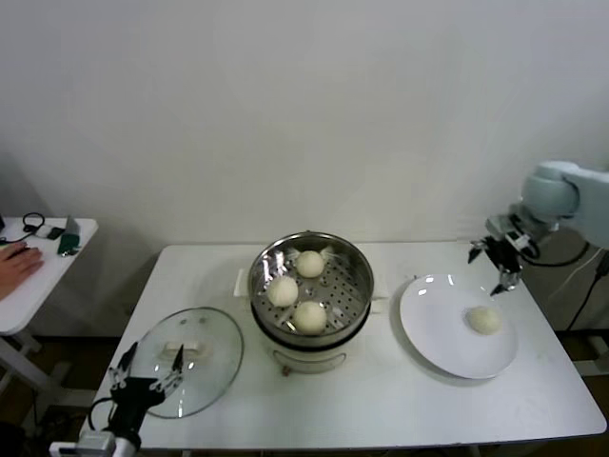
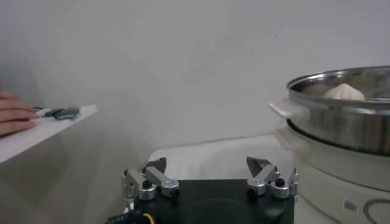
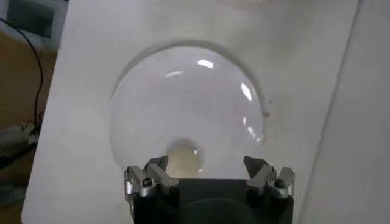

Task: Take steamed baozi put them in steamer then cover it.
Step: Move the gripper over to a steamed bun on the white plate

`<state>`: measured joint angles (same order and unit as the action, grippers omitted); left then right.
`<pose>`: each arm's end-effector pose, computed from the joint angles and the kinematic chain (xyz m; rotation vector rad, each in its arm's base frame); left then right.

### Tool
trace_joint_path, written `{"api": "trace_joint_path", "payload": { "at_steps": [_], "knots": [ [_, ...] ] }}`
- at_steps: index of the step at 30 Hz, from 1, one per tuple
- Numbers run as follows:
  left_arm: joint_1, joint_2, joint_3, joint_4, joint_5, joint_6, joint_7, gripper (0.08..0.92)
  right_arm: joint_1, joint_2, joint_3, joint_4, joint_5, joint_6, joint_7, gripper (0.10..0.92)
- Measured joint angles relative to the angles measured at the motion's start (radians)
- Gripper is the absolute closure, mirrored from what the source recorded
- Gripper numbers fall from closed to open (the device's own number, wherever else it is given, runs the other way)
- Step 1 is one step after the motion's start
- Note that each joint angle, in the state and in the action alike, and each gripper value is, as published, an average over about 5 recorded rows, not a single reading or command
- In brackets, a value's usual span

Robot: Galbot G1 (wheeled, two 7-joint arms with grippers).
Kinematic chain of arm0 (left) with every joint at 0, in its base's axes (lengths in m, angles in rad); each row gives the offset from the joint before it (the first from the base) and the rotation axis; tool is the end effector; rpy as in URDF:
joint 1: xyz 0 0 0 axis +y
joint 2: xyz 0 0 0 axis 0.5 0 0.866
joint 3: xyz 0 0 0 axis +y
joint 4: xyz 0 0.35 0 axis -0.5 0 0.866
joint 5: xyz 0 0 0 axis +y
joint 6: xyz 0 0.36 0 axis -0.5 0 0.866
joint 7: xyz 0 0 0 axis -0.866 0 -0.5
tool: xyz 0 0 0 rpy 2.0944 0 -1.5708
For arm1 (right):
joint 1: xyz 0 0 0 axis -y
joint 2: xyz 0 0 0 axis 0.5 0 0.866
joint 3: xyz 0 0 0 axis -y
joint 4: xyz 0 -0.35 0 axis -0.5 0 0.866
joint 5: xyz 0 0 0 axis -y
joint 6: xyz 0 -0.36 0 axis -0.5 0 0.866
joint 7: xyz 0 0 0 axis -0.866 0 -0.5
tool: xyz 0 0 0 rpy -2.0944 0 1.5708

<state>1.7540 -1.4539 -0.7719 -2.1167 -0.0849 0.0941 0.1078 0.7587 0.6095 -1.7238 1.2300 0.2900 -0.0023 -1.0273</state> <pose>0.1273 0.0941 -0.3101 0.0568 -2.8938 -0.1978 0.5223 -0.2342 -0.0934 1.2546 -1.2287 1.4431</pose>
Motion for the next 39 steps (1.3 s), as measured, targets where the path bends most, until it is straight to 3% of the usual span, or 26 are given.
{"api": "trace_joint_path", "payload": {
  "at_steps": [12,25,27,34,39],
  "knots": [
    [0.017,-0.01,-0.002,0.013,0.009,-0.012,-0.002,0.177,-0.365,-0.013,0.304,-0.193,-0.127,-0.03,0.033,0.203],
    [0.021,-0.009,-0.003,0.015,0.012,-0.012,-0.002,0.177,-0.552,0.061,0.488,-0.337,-0.172,-0.026,0.055,0.208],
    [0.021,-0.008,-0.003,0.014,0.012,-0.012,-0.002,0.177,-0.565,0.069,0.504,-0.349,-0.175,-0.026,0.057,0.222],
    [0.022,-0.007,-0.004,0.01,0.012,-0.012,-0.003,0.177,-0.584,0.075,0.534,-0.364,-0.178,-0.029,0.047,0.384],
    [0.018,-0.006,-0.005,0.008,0.012,-0.01,-0.003,0.177,-0.555,0.066,0.515,-0.345,-0.15,-0.04,0.033,0.426]
  ]
}}
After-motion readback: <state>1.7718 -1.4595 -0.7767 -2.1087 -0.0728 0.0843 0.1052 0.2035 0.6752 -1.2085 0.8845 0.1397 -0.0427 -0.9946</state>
